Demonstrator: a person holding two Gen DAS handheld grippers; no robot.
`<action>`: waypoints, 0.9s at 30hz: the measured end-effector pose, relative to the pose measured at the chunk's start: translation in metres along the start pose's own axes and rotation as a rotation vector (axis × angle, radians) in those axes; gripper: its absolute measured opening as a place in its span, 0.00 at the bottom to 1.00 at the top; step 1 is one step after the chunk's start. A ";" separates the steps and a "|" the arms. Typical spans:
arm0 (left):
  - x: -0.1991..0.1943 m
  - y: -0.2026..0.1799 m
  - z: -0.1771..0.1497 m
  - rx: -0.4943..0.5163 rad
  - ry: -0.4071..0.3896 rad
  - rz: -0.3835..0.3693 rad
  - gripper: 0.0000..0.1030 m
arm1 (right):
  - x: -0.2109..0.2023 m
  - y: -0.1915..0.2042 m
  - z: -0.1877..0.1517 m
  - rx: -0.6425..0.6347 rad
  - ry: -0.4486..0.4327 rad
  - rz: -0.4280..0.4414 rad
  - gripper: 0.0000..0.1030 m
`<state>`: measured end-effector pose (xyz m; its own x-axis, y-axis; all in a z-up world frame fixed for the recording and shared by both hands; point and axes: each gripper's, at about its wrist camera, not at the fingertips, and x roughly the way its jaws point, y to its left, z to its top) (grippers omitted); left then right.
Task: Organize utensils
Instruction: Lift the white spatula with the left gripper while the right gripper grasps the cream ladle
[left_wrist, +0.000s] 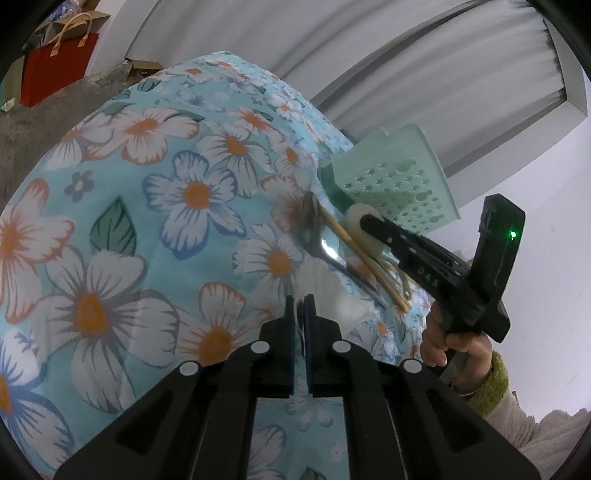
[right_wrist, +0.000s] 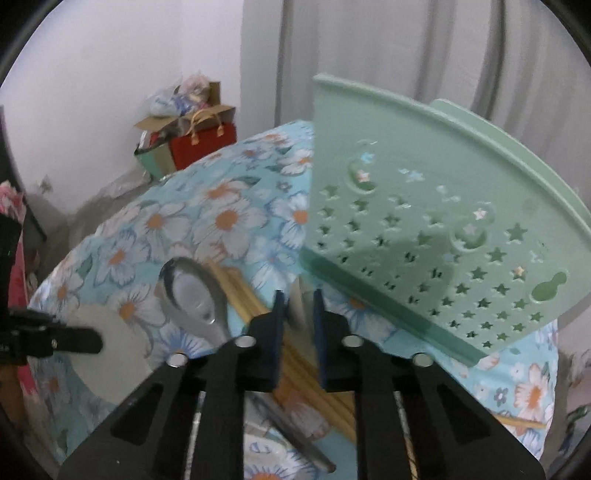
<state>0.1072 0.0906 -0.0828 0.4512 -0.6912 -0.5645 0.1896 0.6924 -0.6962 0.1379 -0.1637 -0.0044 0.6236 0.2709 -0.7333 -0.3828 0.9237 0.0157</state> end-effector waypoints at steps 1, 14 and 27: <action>0.000 0.001 0.000 0.000 0.000 0.000 0.04 | 0.001 0.004 -0.002 -0.018 0.007 -0.008 0.06; -0.013 -0.021 0.000 0.070 -0.040 0.012 0.02 | -0.051 -0.025 -0.004 0.143 -0.167 0.129 0.03; -0.046 -0.048 0.004 0.094 -0.129 0.030 0.02 | -0.119 -0.112 -0.006 0.606 -0.588 0.639 0.02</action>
<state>0.0808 0.0905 -0.0215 0.5651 -0.6417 -0.5186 0.2527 0.7330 -0.6316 0.1023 -0.3006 0.0766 0.7203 0.6931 -0.0275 -0.4531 0.5001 0.7380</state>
